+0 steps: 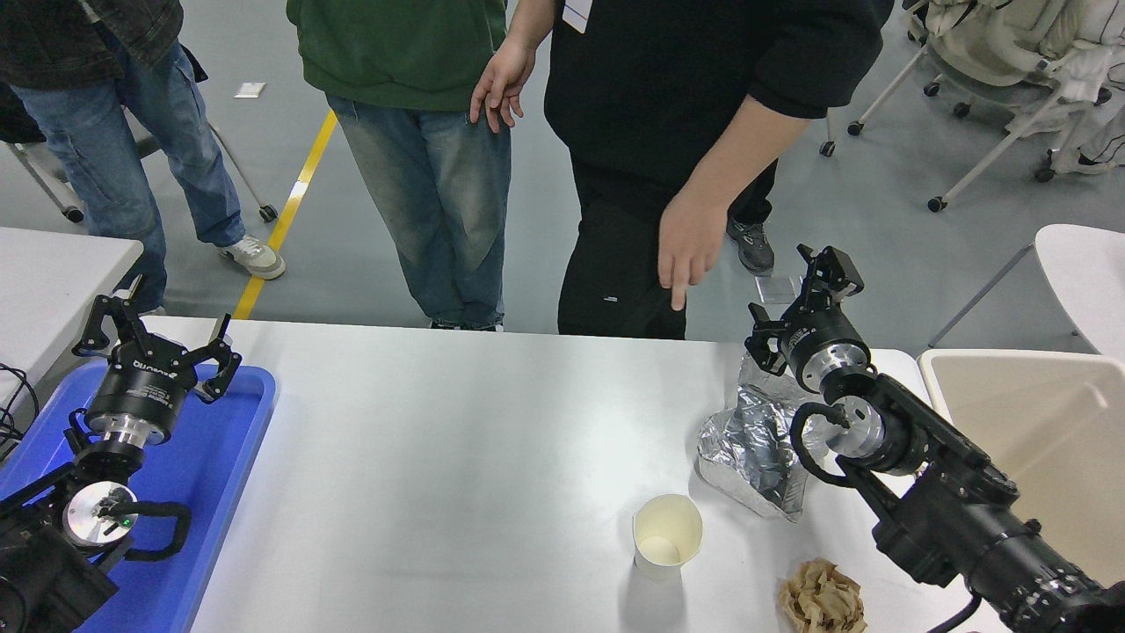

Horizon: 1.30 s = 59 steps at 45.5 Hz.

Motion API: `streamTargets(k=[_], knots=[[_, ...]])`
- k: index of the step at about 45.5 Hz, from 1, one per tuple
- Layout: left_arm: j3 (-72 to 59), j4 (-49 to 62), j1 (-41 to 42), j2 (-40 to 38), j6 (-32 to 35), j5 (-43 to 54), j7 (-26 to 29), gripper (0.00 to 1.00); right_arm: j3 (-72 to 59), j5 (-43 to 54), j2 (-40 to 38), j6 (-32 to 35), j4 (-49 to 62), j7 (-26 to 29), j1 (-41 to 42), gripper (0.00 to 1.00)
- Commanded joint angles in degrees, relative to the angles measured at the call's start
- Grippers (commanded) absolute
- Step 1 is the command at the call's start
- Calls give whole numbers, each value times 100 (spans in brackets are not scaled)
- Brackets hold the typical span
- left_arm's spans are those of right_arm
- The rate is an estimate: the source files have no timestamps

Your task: Clean the table surface

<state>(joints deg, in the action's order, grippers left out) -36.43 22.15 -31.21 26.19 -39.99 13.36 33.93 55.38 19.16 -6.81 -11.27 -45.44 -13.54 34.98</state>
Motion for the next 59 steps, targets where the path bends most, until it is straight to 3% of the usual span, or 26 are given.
streamTargets(k=[1, 59], knots=[[39, 9, 0, 0, 0, -9, -35, 100, 17, 0, -66, -7, 0, 0, -8, 100], [49, 0, -26, 18, 0, 0, -35, 100, -89, 0, -119, 11, 150, 0, 27, 100]])
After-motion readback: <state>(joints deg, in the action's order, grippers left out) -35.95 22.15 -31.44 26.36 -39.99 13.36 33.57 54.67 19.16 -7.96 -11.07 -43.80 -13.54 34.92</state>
